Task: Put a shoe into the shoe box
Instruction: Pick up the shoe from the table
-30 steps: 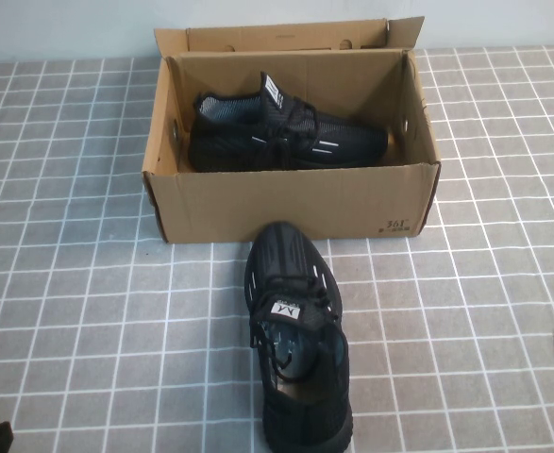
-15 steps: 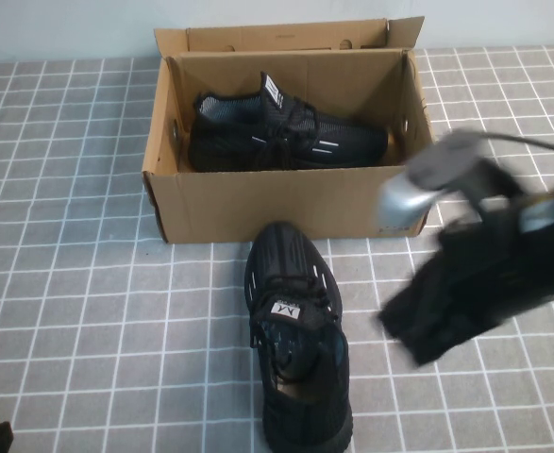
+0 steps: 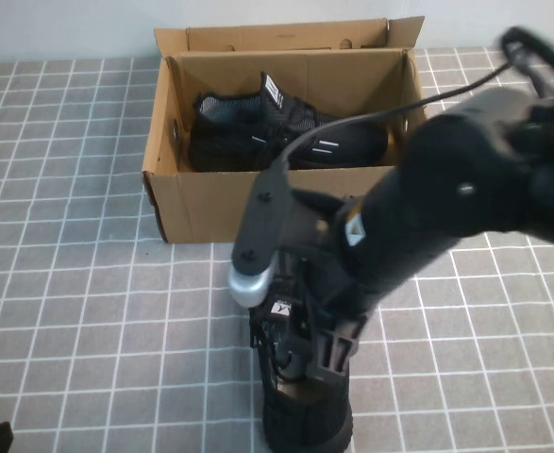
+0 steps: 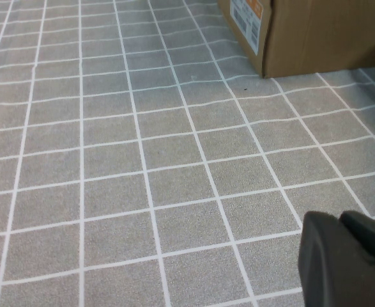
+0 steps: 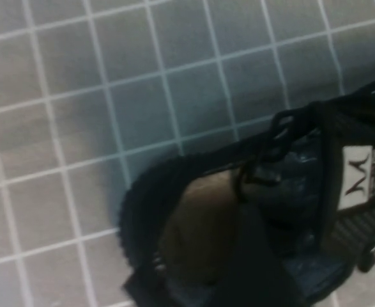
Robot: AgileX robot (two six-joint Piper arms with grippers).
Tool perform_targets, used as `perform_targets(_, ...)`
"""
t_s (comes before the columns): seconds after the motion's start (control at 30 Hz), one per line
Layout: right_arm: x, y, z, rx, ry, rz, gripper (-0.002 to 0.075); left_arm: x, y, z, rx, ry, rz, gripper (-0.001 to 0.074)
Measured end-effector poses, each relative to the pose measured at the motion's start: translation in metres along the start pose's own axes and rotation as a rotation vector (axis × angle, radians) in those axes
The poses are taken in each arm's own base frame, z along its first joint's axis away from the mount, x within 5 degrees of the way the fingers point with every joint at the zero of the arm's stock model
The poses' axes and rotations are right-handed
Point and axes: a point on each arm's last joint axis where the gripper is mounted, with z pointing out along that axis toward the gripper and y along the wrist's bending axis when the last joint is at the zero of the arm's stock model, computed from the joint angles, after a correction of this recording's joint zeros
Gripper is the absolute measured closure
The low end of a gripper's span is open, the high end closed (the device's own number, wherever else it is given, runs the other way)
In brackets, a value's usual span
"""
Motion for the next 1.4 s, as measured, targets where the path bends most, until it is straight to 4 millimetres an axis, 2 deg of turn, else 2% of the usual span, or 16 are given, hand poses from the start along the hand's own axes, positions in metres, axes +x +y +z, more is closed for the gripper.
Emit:
perform_targets(0.07,-0.002,-0.005,0.007,0.023,0.011,-0.015,0.0305,0.0,0.0,0.0,0.0,0.0,0.0,0.0736)
perform_targets(0.2,-0.005,-0.014,0.022,0.062,0.027,-0.042,0.0277,0.0,0.0,0.0,0.0,0.0,0.0,0.0736)
perform_targets(0.53,-0.003,-0.026,0.052,0.112,0.074,-0.084,0.0271,0.0,0.0,0.0,0.0,0.0,0.0,0.0736)
perform_targets(0.77,-0.002,-0.037,0.058,0.215,0.099,-0.062,0.027,0.0,0.0,0.0,0.0,0.0,0.0,0.0736)
perform_targets(0.9,-0.002,-0.038,0.059,0.222,0.098,-0.057,0.027,0.0,0.0,0.0,0.0,0.0,0.0,0.0736)
perform_targets(1.07,-0.001,-0.039,0.07,0.215,0.106,-0.054,0.0276,0.0,0.0,0.0,0.0,0.0,0.0,0.0736)
perform_targets(1.13,0.0,-0.039,0.074,0.206,0.109,-0.047,0.0303,0.0,0.0,0.0,0.0,0.0,0.0,0.0736)
perform_targets(1.23,0.0,-0.039,0.077,0.198,0.109,-0.039,0.0384,0.0,0.0,0.0,0.0,0.0,0.0,0.0736)
perform_targets(1.3,0.0,-0.039,0.079,0.192,0.109,-0.033,0.0461,0.0,0.0,0.0,0.0,0.0,0.0,0.0736)
perform_targets(1.4,0.0,-0.038,0.079,0.19,0.106,-0.01,0.062,0.0,0.0,0.0,0.0,0.0,0.0,0.0736)
